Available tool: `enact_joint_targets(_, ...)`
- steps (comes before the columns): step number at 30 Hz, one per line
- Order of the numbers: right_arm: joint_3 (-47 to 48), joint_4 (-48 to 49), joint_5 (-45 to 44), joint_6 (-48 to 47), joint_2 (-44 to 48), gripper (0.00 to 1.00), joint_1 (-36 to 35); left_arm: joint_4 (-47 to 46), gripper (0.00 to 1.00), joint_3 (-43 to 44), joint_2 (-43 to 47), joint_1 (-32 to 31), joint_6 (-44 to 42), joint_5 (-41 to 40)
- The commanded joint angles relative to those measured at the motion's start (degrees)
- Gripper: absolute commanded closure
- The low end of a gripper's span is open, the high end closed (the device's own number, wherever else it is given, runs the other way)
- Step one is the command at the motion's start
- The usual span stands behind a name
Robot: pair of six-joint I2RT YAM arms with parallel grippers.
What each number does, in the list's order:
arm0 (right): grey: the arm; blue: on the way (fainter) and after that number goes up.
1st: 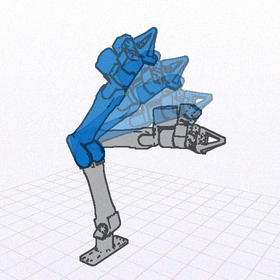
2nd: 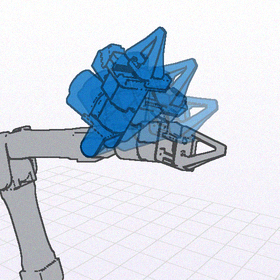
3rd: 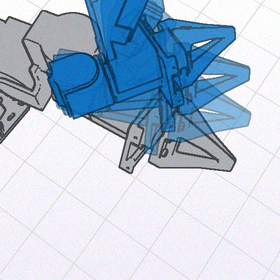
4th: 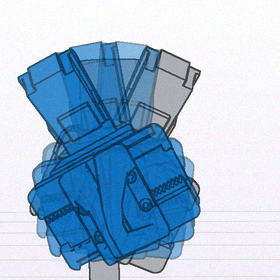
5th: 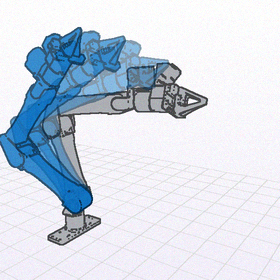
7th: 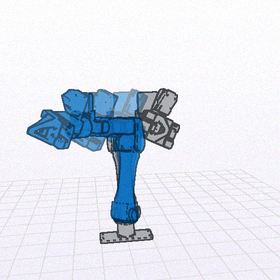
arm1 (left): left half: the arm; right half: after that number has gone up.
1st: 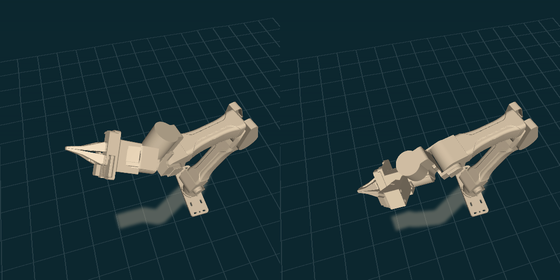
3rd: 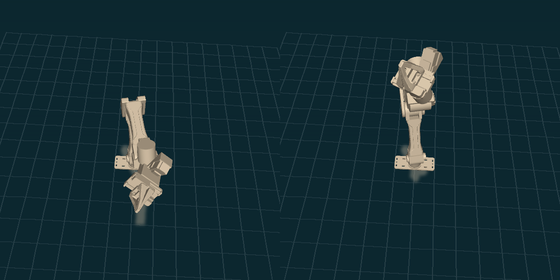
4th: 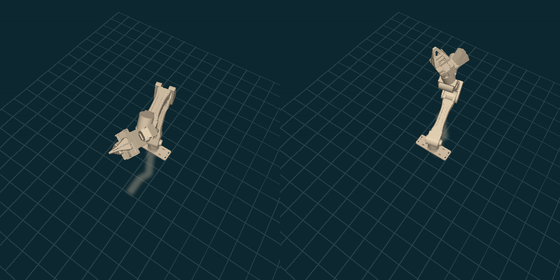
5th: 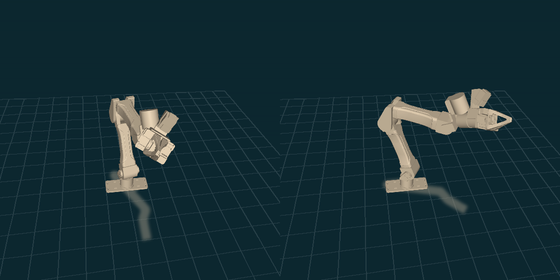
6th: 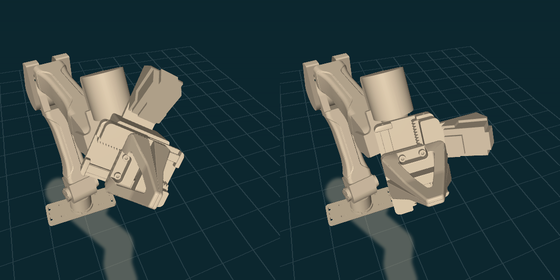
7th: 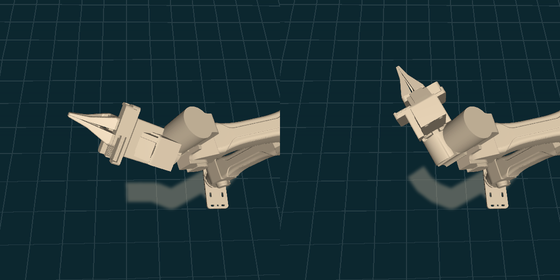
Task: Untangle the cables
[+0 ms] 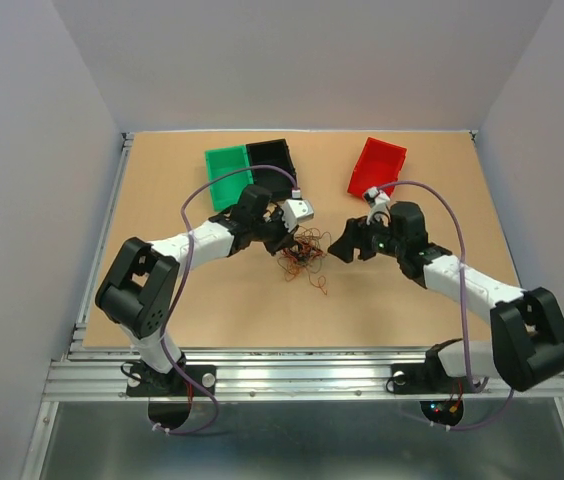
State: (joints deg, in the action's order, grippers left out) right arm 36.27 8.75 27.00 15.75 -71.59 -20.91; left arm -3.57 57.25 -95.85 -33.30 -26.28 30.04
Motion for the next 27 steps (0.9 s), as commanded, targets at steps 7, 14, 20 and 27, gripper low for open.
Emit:
enact_joint_targets(7,9.86,11.55,6.13,-0.98,-16.98,0.23,-2.99,-1.70,1.00,0.23,4.10,0.43,0.09,3.27)
enact_joint_targets(14,15.22,14.36,6.92,0.25,-25.95,0.27,-4.32,-1.61,1.00,-0.04,4.71,0.52,-0.17,3.62)
enact_joint_targets(20,19.89,8.05,4.47,-1.77,-30.45,0.67,-5.37,-3.45,1.00,-0.91,7.60,2.27,1.23,2.84)
enact_joint_targets(27,13.66,5.40,-8.16,-1.51,-20.01,0.88,-5.37,-9.43,1.00,-3.37,12.70,9.91,8.17,2.22)
